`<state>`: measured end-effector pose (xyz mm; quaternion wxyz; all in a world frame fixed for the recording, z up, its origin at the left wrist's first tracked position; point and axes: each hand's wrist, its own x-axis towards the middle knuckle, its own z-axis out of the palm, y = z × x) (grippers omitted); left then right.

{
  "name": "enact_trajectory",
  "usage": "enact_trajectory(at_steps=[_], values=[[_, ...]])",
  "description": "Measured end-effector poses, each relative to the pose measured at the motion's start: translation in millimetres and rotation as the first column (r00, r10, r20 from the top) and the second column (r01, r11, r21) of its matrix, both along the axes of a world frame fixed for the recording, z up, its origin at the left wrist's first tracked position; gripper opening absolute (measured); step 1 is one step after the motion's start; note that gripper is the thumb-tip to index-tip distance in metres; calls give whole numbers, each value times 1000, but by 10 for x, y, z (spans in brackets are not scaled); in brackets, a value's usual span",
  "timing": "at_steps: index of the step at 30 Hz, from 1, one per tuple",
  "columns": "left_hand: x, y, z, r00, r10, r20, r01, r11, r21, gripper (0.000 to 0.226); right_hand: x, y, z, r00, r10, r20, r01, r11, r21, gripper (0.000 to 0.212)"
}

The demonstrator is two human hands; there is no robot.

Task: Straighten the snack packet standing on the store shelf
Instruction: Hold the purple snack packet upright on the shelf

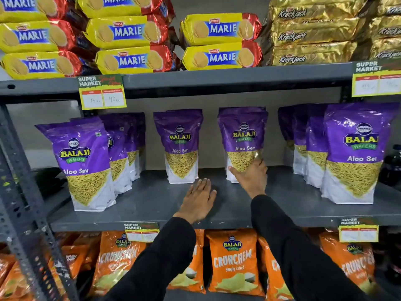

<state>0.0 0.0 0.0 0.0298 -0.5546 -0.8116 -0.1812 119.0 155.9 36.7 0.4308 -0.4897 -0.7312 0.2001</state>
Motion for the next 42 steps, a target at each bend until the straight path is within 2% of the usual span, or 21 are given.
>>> enact_trajectory(at_steps=[4,9,21,32,42], values=[[-119,15,-31,999,8,-50,-13,996,-86,64,-112,142,-13,999,-32,-36,29,996,-79,130],[-205,101,-60,1000,-12,-17,9,984,-180,66,-270,281,-88,995,-61,-79,54,995,-88,140],[-280,184,-117,1000,-25,6,25,971,-237,69,-315,381,-194,988,-49,-143,37,996,-85,134],[-267,178,-101,1000,-15,-9,12,962,-272,69,-149,85,-175,993,-64,-102,57,995,-77,133],[-235,140,-63,999,-36,-28,27,962,-271,64,187,-295,-292,989,-81,-125,80,997,-14,134]])
